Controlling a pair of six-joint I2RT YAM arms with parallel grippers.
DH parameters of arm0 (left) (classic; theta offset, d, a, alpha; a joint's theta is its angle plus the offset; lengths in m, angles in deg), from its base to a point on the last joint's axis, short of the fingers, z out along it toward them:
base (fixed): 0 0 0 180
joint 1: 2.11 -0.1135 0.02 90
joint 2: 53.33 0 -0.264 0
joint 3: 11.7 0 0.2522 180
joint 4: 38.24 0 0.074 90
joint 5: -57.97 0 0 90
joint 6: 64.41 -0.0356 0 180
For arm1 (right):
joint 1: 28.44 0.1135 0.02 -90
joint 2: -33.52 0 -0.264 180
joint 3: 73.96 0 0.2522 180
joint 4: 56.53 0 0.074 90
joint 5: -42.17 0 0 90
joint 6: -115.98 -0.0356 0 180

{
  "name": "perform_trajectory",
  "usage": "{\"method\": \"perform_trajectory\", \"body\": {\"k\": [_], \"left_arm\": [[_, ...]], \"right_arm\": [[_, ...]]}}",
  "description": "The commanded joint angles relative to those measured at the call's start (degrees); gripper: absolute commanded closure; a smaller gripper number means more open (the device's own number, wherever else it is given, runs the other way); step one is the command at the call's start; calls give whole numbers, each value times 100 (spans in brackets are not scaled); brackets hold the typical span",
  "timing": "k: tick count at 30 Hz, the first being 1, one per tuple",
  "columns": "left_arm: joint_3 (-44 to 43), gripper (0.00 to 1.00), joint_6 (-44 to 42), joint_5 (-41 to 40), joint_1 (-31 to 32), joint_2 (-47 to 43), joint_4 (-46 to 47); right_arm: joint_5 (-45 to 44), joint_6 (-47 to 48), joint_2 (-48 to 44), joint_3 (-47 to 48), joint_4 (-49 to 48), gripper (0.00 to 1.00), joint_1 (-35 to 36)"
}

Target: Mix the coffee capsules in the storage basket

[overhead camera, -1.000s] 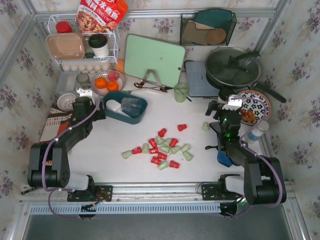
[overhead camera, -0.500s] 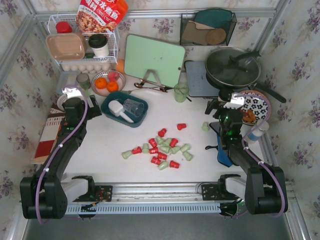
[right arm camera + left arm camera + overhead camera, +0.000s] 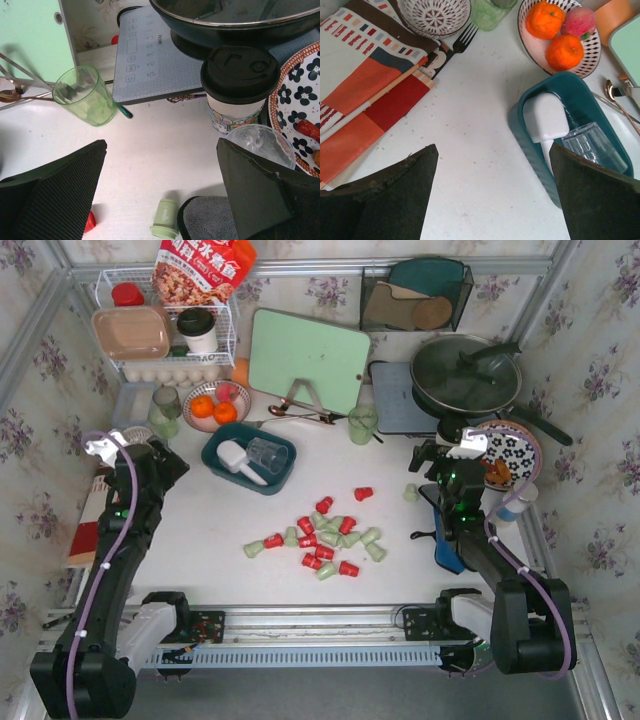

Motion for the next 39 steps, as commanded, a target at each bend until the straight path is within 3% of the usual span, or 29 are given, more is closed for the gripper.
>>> {"method": "perform_trajectory", "body": {"k": [1, 5, 12, 22, 30, 39], "left_arm": [[-389, 5, -16, 85, 182, 109, -499], [-752, 7, -453, 8, 699, 397, -713], [-1384, 5, -1721, -751, 2390, 1265, -402], [-2248, 11, -3322, -1177, 3830, 2874, 3], [-3289, 32, -3866, -1323, 4058, 4608, -252], [-3908, 36, -4302, -1982, 4058, 5734, -276]], "right_arm": [[43, 68, 24, 32, -28, 0, -2], [121, 72, 92, 130, 74, 0, -2], [123, 67, -8, 127, 117, 0, 3], [167, 72, -24, 156, 121, 0, 7], [317, 33, 71, 176, 104, 0, 6], [440, 42, 164, 209, 78, 0, 8]]}}
